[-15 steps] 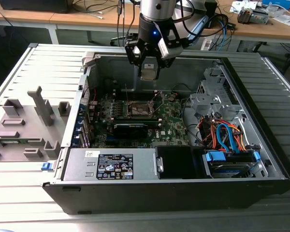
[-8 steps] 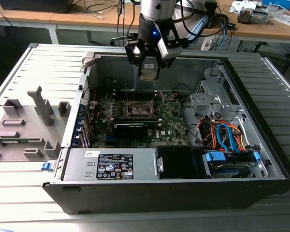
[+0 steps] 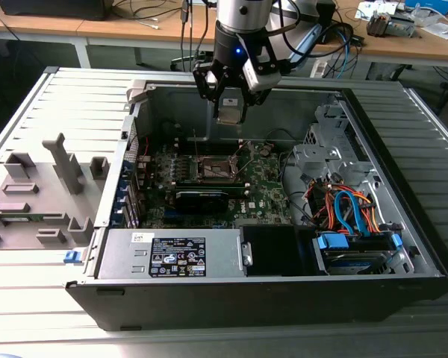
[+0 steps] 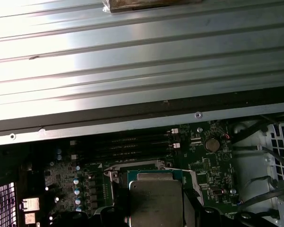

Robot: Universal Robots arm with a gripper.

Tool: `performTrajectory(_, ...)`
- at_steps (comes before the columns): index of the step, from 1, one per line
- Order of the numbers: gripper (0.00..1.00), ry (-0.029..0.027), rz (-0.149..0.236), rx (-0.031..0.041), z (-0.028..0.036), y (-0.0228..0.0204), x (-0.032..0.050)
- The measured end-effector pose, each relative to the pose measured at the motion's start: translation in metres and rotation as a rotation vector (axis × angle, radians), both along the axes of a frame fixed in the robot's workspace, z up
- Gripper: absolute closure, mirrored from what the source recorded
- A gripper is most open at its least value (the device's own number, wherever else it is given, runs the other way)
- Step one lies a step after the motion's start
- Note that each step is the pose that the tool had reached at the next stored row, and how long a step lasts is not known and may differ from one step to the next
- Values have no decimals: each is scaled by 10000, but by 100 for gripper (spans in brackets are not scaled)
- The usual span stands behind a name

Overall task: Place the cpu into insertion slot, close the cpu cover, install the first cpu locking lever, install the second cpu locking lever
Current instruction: 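Place the cpu into insertion slot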

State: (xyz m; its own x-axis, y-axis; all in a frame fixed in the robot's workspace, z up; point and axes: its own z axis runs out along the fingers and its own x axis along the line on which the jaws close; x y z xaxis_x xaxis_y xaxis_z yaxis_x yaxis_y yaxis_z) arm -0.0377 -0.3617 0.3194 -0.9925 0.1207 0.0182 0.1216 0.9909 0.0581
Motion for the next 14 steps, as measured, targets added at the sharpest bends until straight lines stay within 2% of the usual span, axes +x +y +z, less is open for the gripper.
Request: performTrajectory(14, 45, 0, -261, 1, -3, 0, 0)
